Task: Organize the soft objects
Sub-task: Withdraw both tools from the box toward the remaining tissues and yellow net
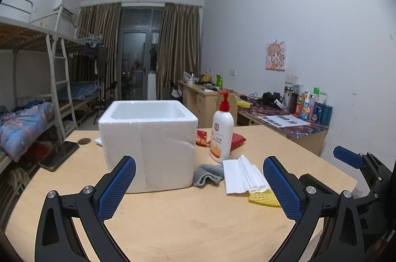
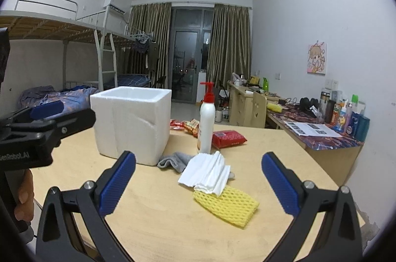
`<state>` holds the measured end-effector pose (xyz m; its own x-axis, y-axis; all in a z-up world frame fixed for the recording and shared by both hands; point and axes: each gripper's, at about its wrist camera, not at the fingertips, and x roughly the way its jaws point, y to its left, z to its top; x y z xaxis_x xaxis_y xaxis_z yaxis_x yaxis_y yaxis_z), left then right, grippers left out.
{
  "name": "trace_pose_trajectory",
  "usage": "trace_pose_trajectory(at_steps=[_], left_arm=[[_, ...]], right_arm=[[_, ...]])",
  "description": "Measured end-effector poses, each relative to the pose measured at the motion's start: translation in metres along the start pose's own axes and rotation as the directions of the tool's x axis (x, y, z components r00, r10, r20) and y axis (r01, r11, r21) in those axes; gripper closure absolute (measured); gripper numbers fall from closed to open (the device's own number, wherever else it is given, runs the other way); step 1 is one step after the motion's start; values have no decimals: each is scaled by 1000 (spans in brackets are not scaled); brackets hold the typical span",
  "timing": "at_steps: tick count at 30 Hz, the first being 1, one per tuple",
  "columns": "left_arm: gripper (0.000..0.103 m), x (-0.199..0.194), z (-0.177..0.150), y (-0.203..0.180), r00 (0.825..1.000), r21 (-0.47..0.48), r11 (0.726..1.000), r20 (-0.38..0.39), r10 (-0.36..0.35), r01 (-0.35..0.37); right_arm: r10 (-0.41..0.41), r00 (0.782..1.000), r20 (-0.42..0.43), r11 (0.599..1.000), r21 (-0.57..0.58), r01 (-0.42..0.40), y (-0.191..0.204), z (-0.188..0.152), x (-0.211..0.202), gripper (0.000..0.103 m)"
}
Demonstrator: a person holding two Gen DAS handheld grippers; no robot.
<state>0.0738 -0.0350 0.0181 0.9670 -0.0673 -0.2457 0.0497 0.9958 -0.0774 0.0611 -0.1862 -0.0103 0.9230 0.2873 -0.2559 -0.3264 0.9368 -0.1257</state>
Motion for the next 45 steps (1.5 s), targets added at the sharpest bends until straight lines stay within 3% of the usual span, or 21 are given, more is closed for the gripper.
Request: trace_pose_trajectory(at_steps=[23, 36, 40, 45], left_arm=[[0, 79, -21, -25, 984, 19, 993, -137, -113, 116], [0, 130, -24, -57, 952, 17, 982, -249, -176, 186], [0, 148, -24, -67, 935, 28, 977, -295, -195, 212], [0, 166, -28, -69, 913, -26, 969, -329, -241, 247]], right_arm=[[-26, 990, -140, 992, 116, 42, -51, -29, 41, 0], [-7, 976, -216, 995, 100, 29, -73, -43, 61, 0], [7, 971, -240, 996, 93, 16, -76, -46, 69, 0], [26, 963, -269, 998, 62, -10, -81, -49, 74, 0]])
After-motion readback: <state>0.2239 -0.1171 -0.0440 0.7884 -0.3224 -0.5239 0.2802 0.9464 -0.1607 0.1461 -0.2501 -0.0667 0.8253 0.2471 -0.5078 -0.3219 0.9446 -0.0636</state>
